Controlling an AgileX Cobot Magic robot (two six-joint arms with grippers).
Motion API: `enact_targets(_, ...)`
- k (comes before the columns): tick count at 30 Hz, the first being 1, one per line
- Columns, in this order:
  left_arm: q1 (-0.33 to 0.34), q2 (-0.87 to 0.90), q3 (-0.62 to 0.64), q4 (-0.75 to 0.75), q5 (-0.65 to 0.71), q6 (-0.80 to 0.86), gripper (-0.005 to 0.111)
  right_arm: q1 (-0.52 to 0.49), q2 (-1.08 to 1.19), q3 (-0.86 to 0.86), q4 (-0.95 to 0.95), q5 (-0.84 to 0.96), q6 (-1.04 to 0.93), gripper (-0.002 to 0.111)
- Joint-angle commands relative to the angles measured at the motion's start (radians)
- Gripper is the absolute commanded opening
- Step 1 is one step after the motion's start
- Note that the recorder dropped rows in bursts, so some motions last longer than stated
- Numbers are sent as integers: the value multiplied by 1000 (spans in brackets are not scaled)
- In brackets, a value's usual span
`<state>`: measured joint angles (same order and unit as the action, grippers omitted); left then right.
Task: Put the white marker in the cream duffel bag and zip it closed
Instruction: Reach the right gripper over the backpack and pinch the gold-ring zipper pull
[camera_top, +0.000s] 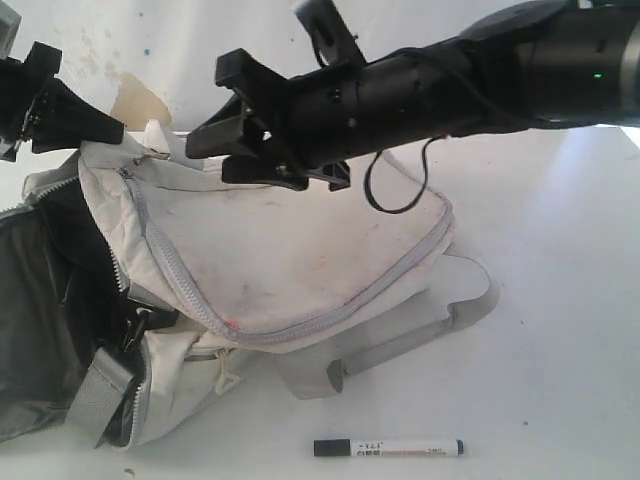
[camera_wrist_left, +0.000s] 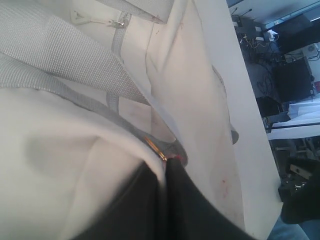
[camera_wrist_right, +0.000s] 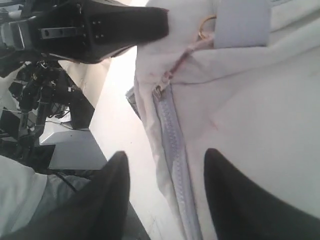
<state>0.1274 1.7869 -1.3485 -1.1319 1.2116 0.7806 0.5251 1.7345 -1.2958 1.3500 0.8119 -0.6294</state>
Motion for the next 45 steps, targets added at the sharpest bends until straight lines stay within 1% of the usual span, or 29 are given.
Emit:
enact_targets(1,0,-18,-1,-25,9,8,0,45,66,-88,7,-66,12,39)
enact_targets(7,0,-18,-1,-19,9,8,0,77,149,-186,5,-74,23,38)
enact_targets(8,0,-18,-1,-19,9,8,0,81,177,-215,3,-69,100,38)
enact_targets(12,0,-18,-1,-20,9,8,0,91,249,-302,1,-26,189,38)
enact_targets(16,0,-18,-1,-22,9,8,0,102,296,-337,1,-30,250,38)
enact_targets(26,0,-18,-1,-16,9,20,0,130,374,-424,5,-96,279,37)
enact_targets(33,0,-18,-1,-7,9,30,0,134,375,-427,3,-100,272,22)
enact_targets(38,0,-18,-1,-7,9,30,0,134,375,-427,-50,-87,268,1)
enact_targets(41,0,-18,-1,-7,9,28,0,131,375,-427,-102,-76,249,0)
enact_targets(45,0,-18,-1,8,9,-14,0,120,373,-427,-114,-31,157,0)
